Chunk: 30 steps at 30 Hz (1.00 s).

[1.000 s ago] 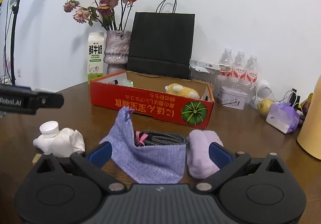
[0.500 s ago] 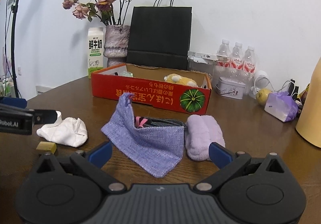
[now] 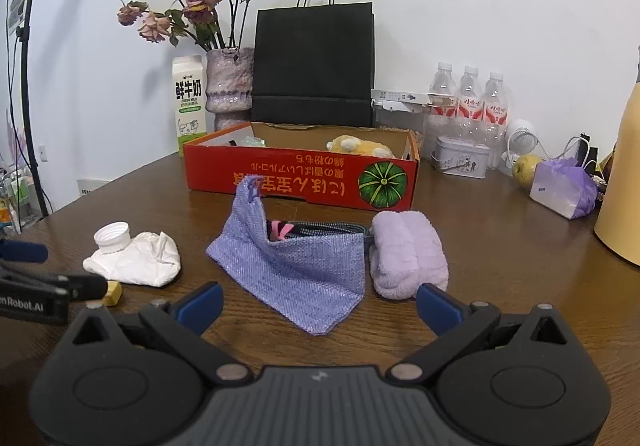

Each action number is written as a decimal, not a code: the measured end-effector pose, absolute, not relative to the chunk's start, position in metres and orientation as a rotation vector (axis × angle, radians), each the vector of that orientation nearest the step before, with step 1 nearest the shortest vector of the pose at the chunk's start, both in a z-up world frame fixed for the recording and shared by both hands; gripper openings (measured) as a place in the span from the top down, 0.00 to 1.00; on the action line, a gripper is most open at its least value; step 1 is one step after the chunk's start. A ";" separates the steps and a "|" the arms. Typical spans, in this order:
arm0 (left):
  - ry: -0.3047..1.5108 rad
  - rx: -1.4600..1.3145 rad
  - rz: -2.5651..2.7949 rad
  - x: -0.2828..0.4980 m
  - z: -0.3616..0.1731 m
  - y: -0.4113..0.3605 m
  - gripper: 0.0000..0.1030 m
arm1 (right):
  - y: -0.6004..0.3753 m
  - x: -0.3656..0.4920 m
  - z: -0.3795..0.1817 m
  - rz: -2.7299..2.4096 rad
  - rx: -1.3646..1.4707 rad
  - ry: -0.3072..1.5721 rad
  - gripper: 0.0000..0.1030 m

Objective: Organize objects
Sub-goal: 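Move the left tool down to the small wooden block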

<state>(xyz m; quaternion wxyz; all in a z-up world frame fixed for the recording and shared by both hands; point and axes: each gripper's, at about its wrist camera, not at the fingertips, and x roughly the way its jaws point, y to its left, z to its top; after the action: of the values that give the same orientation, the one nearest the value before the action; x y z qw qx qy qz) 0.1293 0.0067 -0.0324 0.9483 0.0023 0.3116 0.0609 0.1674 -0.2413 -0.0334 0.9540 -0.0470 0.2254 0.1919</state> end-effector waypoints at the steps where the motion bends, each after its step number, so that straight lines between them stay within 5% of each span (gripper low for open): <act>1: 0.647 0.001 0.127 0.131 -0.034 0.006 0.00 | -0.241 0.168 -0.034 0.391 -0.095 0.460 0.00; 30: 0.690 -0.013 0.185 0.144 -0.043 -0.009 0.01 | -0.240 0.169 -0.034 0.399 -0.095 0.466 0.00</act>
<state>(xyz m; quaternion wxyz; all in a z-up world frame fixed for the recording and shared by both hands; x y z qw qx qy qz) 0.1443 -0.0095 -0.0431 0.9369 -0.0063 0.3376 0.0904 0.1690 -0.2399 -0.0345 0.9522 -0.0467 0.2292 0.1963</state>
